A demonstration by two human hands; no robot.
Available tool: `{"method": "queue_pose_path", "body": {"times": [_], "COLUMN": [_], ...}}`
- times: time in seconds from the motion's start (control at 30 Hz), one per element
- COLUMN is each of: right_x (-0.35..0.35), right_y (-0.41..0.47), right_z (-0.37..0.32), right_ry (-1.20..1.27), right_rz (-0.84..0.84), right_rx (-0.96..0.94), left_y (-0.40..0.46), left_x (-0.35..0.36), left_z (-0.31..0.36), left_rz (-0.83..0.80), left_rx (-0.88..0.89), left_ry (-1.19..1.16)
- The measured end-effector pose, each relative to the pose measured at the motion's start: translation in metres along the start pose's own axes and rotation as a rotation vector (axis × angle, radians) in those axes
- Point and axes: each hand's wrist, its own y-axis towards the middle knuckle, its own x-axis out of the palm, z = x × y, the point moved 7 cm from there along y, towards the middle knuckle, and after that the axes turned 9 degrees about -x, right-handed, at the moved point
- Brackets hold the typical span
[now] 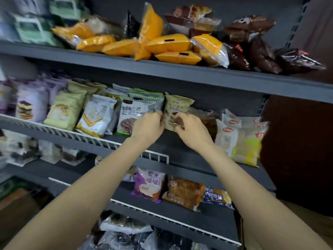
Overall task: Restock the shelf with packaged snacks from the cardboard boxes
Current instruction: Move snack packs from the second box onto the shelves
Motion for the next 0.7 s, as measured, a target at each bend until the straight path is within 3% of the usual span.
{"method": "queue_pose_path", "body": {"times": [0.27,0.47,0.7], "right_x": [0.126,0.253,0.413], "right_y": [0.075,0.118,0.165], "right_z": [-0.202,-0.373,-0.529], "right_ry": [0.127,0.260,0.371], "right_rz": [-0.097,-0.201,-0.387], "right_rx": [-0.216,-0.320,-0.355], "left_y": [-0.047,-0.088,-0.117], "left_x": [-0.102,-0.163,-0.184], "left_z": [-0.227,-0.430,-0.651], "left_rz": [0.260,0.250,0.184], "left_rx": [-0.194,-0.371,-0.725], "left_ry": [0.249,0.316,0.236]}}
